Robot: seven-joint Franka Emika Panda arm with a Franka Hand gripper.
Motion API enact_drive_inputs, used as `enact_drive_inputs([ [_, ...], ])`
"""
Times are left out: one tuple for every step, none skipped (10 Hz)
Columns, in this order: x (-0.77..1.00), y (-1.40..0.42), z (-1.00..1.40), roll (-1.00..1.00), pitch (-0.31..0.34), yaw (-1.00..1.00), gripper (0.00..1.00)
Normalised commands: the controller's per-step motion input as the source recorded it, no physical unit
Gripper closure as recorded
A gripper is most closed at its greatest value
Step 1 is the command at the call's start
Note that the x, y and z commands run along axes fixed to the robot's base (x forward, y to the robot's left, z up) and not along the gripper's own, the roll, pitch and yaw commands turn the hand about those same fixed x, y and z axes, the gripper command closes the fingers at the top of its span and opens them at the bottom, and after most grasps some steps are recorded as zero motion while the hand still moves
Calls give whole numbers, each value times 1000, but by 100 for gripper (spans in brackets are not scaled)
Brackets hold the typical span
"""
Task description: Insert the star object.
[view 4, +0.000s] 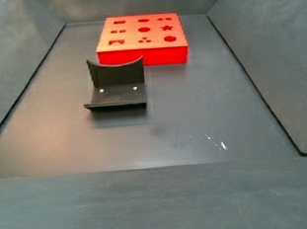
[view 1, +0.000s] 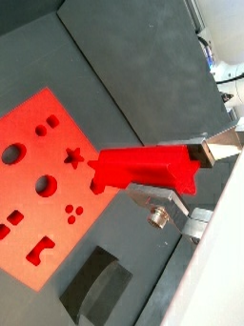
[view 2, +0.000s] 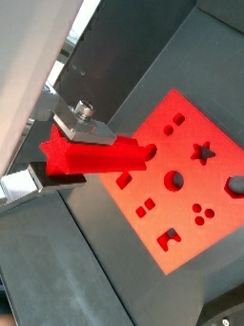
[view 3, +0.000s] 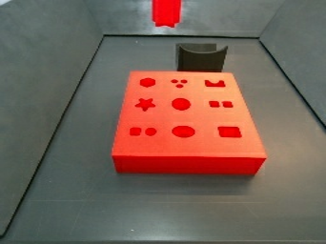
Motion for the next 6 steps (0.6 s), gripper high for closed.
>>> enact_drive_inputs([
  [-66, 43, -269, 0, -51, -254, 100],
  [-106, 60, -357, 0, -107, -700, 100],
  [-197, 103, -500, 0, -169, -923, 100],
  [-23, 20, -540, 0, -171, -971, 100],
  [0, 0, -531, -79, -227, -963, 100],
  [0, 6, -489, -89, -251, -894, 100],
])
